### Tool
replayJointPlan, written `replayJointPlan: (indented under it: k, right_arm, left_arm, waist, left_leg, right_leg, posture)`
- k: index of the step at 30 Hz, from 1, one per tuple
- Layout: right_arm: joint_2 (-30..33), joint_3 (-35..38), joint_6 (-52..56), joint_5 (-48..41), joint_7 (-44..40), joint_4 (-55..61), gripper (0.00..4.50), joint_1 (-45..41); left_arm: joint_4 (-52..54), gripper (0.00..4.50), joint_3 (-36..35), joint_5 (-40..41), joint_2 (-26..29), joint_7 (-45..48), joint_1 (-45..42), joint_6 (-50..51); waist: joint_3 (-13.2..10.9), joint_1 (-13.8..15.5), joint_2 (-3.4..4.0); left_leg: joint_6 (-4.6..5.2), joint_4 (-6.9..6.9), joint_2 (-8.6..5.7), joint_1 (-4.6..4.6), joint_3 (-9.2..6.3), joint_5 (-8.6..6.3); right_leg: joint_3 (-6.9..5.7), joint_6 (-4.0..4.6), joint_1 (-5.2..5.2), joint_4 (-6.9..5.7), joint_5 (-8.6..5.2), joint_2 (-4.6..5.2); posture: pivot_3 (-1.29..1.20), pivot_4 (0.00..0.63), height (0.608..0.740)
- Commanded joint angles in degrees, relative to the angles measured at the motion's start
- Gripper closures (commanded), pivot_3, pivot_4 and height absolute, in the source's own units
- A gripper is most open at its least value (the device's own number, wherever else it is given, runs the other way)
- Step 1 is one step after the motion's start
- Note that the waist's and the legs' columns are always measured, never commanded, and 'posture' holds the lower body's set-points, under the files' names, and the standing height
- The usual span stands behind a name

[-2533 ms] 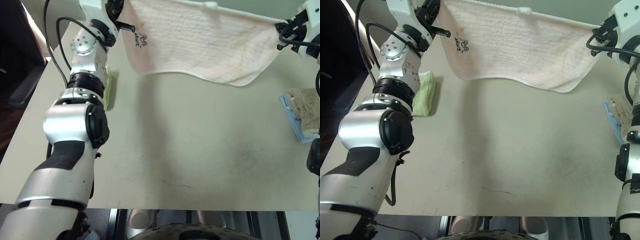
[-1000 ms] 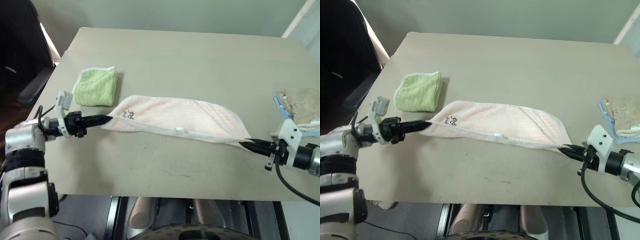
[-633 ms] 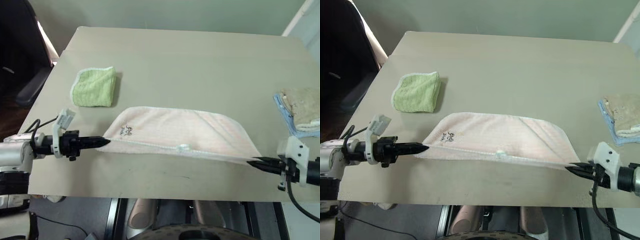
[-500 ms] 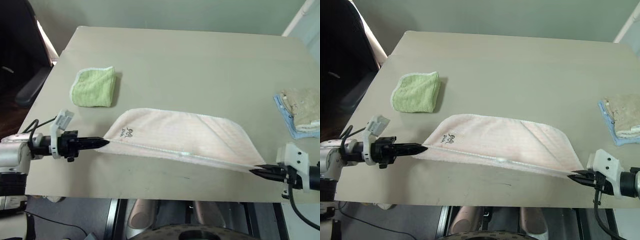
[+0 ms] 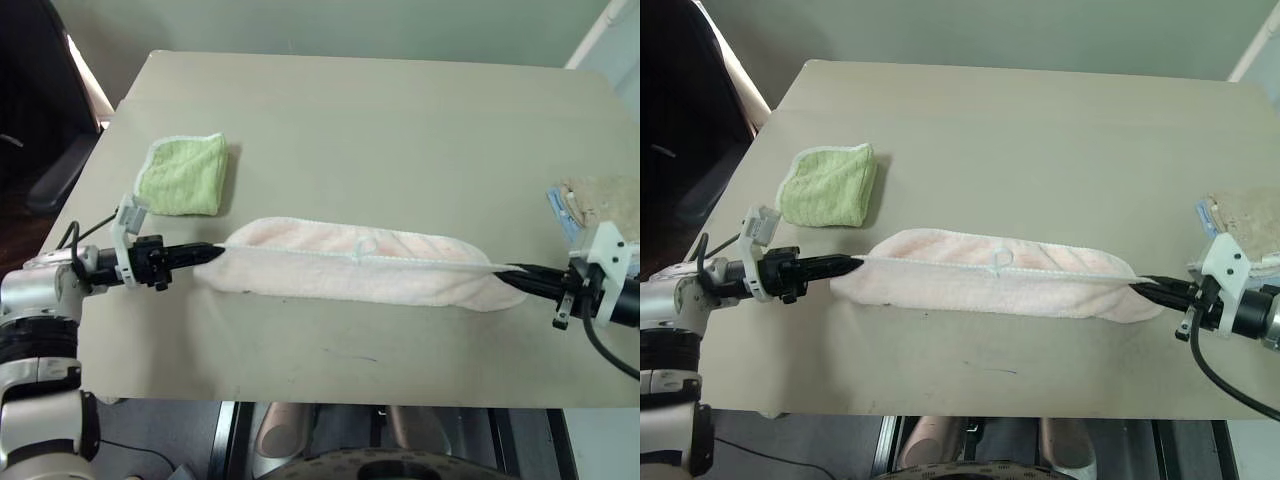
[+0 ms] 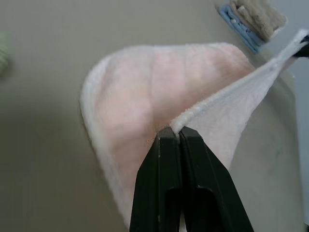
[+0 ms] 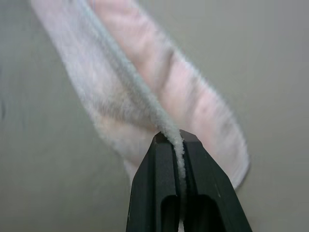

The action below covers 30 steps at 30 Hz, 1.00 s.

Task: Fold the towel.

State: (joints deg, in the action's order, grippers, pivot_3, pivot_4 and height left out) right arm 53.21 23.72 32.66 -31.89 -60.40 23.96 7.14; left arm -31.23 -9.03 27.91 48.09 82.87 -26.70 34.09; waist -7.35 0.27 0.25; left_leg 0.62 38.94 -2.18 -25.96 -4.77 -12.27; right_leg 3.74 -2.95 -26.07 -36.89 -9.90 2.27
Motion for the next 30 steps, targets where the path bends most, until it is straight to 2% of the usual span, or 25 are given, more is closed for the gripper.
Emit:
replayJointPlan:
  k: [1,14,20,30]
  right_arm:
    - [-0.7,-1.9,0.2,0.1,1.6,-0.2,4.5,-1.2]
    - [-2.5,-11.4,-2.1,4.6,4.4,-7.3,4.5,-10.1]
    - [-2.6,-12.2,-4.1,6.2,3.6,-11.8,4.5,-13.6]
    - [-3.1,-14.3,-6.6,8.0,2.6,-18.1,4.5,-17.8]
  left_arm:
    - [-5.0,4.46,-2.3,-0.8,-2.2,-3.0,-4.7,-6.1]
    - [-23.9,4.46,1.5,-8.8,-9.6,-3.1,-17.8,-20.0]
    - [-28.3,4.46,1.2,-10.3,-11.2,-3.4,-20.0,-23.1]
    - [-32.2,4.46,0.9,-12.5,-10.8,-4.4,-20.9,-25.8]
  waist:
    - [0.0,0.2,0.0]
    - [0.0,0.3,-0.01]
    - [0.0,0.3,-0.01]
    - [0.0,0.3,-0.01]
  left_leg:
    - [0.01,0.01,0.0,0.0,0.0,0.0]
    - [0.57,0.04,-0.02,0.02,-0.01,0.19]
    - [0.58,0.04,-0.03,-0.01,-0.01,0.23]
    - [0.59,0.04,-0.04,-0.03,-0.01,0.28]
  right_leg:
    - [-0.01,-0.03,0.03,0.0,-0.02,0.0]
    - [-0.08,-0.3,0.15,0.04,0.26,0.04]
    - [-0.1,-0.32,0.14,0.06,0.29,0.06]
    - [-0.11,-0.37,0.15,0.07,0.3,0.07]
  posture:
    - [0.0,0.15,0.728]
    - [0.0,0.15,0.728]
    - [0.0,0.15,0.728]
    - [0.0,0.15,0.728]
